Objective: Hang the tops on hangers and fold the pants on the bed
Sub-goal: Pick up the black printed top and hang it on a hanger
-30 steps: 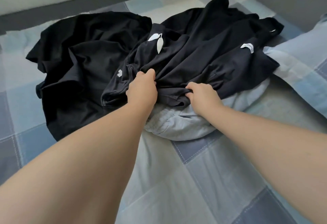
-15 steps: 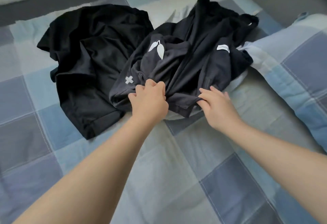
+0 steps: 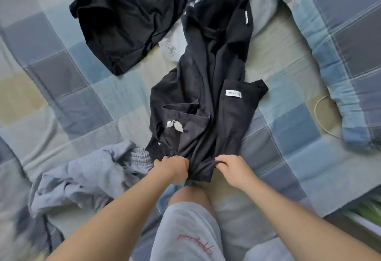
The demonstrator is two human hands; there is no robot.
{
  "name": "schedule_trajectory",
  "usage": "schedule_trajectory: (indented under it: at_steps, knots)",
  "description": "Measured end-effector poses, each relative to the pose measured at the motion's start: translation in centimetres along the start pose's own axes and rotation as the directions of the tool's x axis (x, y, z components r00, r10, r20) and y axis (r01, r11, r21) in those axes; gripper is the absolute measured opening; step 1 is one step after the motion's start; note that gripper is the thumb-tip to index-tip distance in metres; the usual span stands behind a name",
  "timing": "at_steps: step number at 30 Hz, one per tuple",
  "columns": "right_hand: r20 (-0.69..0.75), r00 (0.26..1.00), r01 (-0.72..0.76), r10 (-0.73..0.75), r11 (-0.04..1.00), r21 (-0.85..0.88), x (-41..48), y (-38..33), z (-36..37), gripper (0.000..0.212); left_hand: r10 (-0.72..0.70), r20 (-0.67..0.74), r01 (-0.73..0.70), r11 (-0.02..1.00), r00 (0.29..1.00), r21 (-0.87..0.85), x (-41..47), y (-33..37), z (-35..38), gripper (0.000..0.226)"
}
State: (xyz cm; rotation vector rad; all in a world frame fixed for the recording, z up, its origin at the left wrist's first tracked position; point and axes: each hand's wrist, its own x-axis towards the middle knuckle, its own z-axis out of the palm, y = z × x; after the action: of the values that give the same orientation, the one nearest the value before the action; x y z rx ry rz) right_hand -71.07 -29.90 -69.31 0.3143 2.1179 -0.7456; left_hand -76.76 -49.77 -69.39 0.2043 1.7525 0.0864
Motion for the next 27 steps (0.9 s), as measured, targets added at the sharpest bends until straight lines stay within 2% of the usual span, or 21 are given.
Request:
schedule_trajectory:
  at_steps: [2, 4, 6, 9, 13, 15, 18, 20, 22, 23, 25, 27]
  knots:
    - [0.009, 1.0, -0.011, 0.01, 0.997, 0.079, 0.2, 0.1, -0.5, 0.022, 0.024, -0.079, -0.02, 0.998, 0.997, 0.053, 0.1, 0.0, -0.3, 0.016]
    - [-0.066, 0.998, 0.015, -0.006, 0.989, 0.149, 1.7, -0.5, -2.1, 0.026, 0.073, -0.266, -0.065, 0.997, 0.961, 0.04, 1.0, 0.3, -2.4, 0.018]
    - [-0.217, 0.976, 0.051, -0.011, 0.983, 0.178, 3.9, -1.3, -4.6, 0.03, 0.111, -0.473, -0.132, 0.991, 0.874, -0.011, 2.2, 0.8, -5.7, 0.025]
    - [-0.381, 0.924, 0.085, -0.024, 0.986, 0.144, 8.0, -2.8, -9.0, 0.041, 0.149, -0.709, -0.211, 0.978, 0.69, 0.0, 4.5, 2.4, -11.1, 0.037]
    - [-0.475, 0.878, 0.097, -0.054, 0.993, 0.067, 13.8, -4.6, -15.0, 0.056, 0.163, -0.84, -0.314, 0.949, 0.517, -0.01, 8.2, 5.5, -18.9, 0.063]
    - [-0.516, 0.855, 0.073, -0.042, 0.996, 0.04, 16.6, -5.4, -17.7, 0.059, 0.147, -0.875, -0.374, 0.927, 0.461, -0.041, 10.2, 7.0, -22.7, 0.077]
    - [-0.557, 0.83, 0.073, -0.03, 0.996, 0.056, 20.3, -6.2, -20.7, 0.068, 0.066, -0.901, -0.383, 0.917, 0.429, -0.115, 13.4, 8.1, -27.6, 0.094]
    - [-0.6, 0.798, 0.106, -0.05, 0.993, 0.057, 22.1, -6.8, -22.1, 0.078, 0.035, -0.889, -0.318, 0.939, 0.457, -0.127, 15.3, 7.5, -29.8, 0.091]
    - [-0.619, 0.784, 0.114, -0.055, 0.992, 0.057, 23.9, -7.2, -23.4, 0.084, 0.069, -0.856, -0.28, 0.956, 0.512, -0.09, 17.1, 6.5, -30.8, 0.072]
    - [-0.594, 0.803, 0.097, -0.053, 0.994, 0.043, 24.9, -7.3, -23.8, 0.083, 0.081, -0.852, -0.291, 0.953, 0.517, -0.086, 18.1, 6.1, -30.8, 0.06]
    - [-0.503, 0.864, 0.017, -0.029, 0.999, -0.029, 26.5, -6.9, -24.0, 0.078, 0.069, -0.871, -0.333, 0.936, 0.486, -0.111, 19.7, 5.7, -30.4, 0.042]
    - [-0.492, 0.87, -0.065, 0.001, 0.991, -0.113, 27.7, -6.3, -23.8, 0.065, 0.03, -0.889, -0.357, 0.922, 0.456, -0.152, 20.9, 5.8, -30.2, 0.033]
